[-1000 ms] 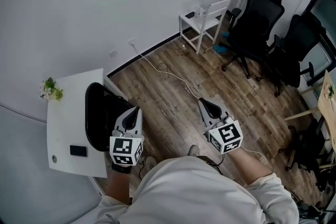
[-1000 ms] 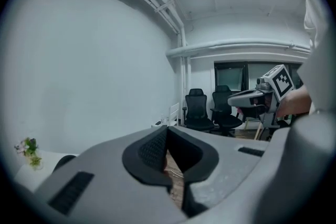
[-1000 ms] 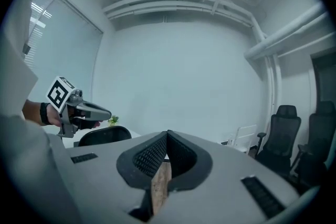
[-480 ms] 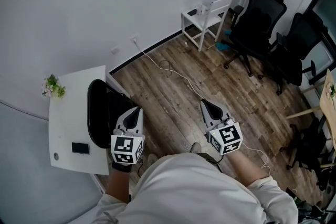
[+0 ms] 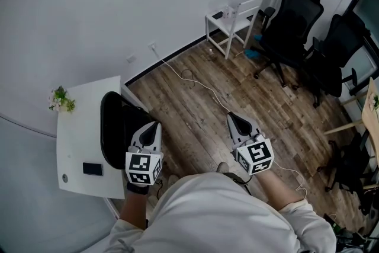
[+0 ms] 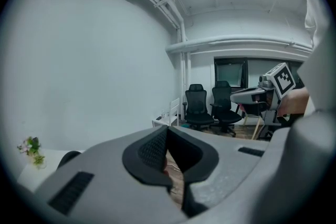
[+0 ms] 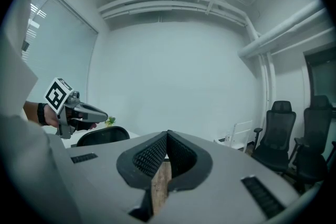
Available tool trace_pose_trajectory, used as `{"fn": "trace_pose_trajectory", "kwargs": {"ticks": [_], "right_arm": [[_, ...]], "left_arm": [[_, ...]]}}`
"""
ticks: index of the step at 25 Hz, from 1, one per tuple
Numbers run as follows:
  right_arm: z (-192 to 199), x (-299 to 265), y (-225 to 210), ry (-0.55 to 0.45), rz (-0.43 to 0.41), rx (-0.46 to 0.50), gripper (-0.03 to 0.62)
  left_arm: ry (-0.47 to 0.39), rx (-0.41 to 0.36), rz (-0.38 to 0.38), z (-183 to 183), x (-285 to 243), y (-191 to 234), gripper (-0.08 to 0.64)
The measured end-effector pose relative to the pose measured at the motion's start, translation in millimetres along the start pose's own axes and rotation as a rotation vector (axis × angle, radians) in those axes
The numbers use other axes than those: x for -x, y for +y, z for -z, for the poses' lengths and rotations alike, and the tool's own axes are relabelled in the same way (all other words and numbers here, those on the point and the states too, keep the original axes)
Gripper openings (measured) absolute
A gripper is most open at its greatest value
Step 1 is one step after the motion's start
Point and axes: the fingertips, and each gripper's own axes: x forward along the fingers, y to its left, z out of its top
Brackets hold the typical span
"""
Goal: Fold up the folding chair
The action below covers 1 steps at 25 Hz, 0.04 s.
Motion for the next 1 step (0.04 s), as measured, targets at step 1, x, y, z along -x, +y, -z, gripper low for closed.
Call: {"fn": "trace_pose_trajectory", "kwargs": {"ticks": [1], "right_arm": [[-0.8,-1.0,1.4,0.0,0.001,0.001,0.015]], "left_arm": [[0.0,0.001,-0.001,-0.1,0.6,2.3,0.008]]}}
